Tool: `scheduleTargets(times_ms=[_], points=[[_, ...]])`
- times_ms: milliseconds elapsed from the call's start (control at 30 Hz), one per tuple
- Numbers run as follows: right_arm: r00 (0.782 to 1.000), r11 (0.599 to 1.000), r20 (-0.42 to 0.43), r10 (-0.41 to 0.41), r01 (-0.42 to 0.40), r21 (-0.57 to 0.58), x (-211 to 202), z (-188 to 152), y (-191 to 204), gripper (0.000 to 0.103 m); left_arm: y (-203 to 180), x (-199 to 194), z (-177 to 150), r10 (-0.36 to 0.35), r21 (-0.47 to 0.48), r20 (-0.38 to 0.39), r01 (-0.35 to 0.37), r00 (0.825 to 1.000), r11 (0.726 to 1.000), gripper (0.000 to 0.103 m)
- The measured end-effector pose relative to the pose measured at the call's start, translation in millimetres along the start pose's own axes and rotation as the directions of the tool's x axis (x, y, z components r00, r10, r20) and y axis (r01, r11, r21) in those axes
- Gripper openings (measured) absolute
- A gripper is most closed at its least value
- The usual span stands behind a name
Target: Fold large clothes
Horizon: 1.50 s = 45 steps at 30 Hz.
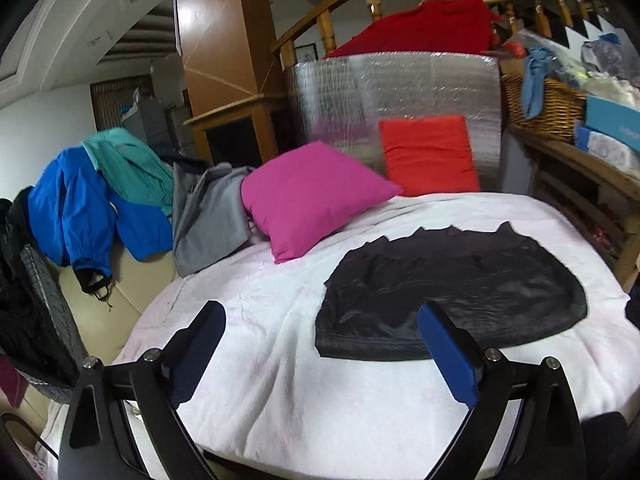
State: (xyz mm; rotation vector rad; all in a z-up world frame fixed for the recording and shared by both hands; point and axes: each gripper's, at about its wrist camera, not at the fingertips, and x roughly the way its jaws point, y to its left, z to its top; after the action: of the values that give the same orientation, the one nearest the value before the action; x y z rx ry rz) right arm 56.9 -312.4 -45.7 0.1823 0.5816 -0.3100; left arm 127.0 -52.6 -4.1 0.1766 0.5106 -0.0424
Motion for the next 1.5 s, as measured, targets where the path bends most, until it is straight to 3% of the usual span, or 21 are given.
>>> scheduleTargets(times_ms=[133,267,467,1000,1233,1500], points=[[1.0,1.0,0.021,0.022,-0.022,-0.001,-39,-5,12,0.079,-6,-39,-1,0.012,0.021,0.049,-0.013,0.999,1.0,0.1],[0.999,0.999,0.038,0.03,-0.03,0.016,-64,-7,12,0.079,-8,-72,-1,-0.021,0.025,0.089,0.019,0.996,1.0,0.101],[0.997,0.999,0.074,0.012,-0.015,0.035,-95,-9,10,0.079,-6,-105,2,-0.033,0.004,0.15,0.033,0.988,0.999,0.101],[0.995,0.998,0.084,0.053,-0.056,0.035,-112,-6,22,0.079,-5,-131,4,-0.025,-0.014,0.16,0.028,0.987,1.0,0.102],[0.992,0.997,0.115,0.052,-0.057,0.043,-124,7,20,0.079,2,-148,12,-0.009,-0.017,0.2,0.012,0.98,1.0,0.102],[0.995,0.995,0.069,0.066,-0.071,0.07,-101,7,20,0.079,4,-130,12,0.006,-0.049,0.162,0.002,0.987,0.999,0.102]])
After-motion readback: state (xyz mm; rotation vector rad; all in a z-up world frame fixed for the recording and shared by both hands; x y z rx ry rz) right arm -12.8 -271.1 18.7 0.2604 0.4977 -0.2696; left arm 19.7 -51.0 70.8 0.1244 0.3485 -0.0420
